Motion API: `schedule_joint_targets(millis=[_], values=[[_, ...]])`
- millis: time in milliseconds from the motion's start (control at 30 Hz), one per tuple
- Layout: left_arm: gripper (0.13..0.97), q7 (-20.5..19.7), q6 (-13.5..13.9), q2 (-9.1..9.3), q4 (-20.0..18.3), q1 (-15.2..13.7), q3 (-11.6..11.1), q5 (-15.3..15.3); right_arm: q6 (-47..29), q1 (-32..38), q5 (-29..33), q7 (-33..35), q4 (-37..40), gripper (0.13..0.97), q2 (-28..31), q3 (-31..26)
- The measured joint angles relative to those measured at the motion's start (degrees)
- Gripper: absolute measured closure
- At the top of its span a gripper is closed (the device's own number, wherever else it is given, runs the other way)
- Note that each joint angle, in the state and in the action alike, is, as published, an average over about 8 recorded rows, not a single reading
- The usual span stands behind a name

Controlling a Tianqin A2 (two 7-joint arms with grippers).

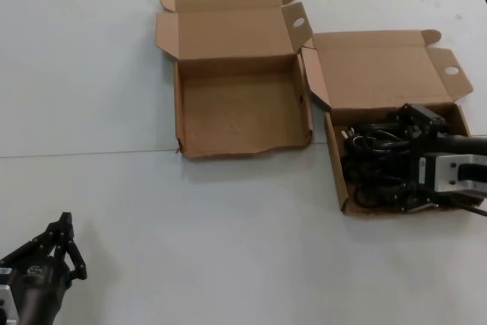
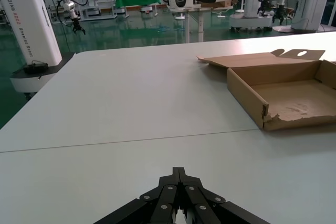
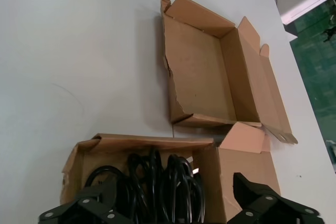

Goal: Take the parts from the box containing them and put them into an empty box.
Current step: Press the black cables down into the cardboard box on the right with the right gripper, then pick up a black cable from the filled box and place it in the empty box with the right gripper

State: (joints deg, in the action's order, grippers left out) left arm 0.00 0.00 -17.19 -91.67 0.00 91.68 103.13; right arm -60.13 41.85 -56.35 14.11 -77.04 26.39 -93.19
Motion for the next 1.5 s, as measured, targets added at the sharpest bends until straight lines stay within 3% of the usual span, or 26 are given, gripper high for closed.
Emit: schedule_joint_targets(millis=[200, 767, 1067, 1500], values=[[0.941, 0.0, 0.0, 0.00, 0.0, 0.0, 0.0, 0.0, 2.2, 1.0, -1.8, 0.0, 1.8, 0.322, 1.6, -2.6], [0.941, 0.0, 0.0, 0.00, 0.0, 0.0, 0.0, 0.0, 6.8, 3.6, -6.0, 0.0, 6.9, 0.720, 4.0, -8.1], [0.941, 0.0, 0.0, 0.00, 0.0, 0.0, 0.0, 0.0, 9.0, 5.5, -8.1, 0.0, 9.8, 0.858, 4.5, -10.3], [0.941, 0.0, 0.0, 0.00, 0.0, 0.0, 0.0, 0.0, 10.2, 6.3, -9.2, 0.0, 8.0, 0.928, 6.5, -12.0]])
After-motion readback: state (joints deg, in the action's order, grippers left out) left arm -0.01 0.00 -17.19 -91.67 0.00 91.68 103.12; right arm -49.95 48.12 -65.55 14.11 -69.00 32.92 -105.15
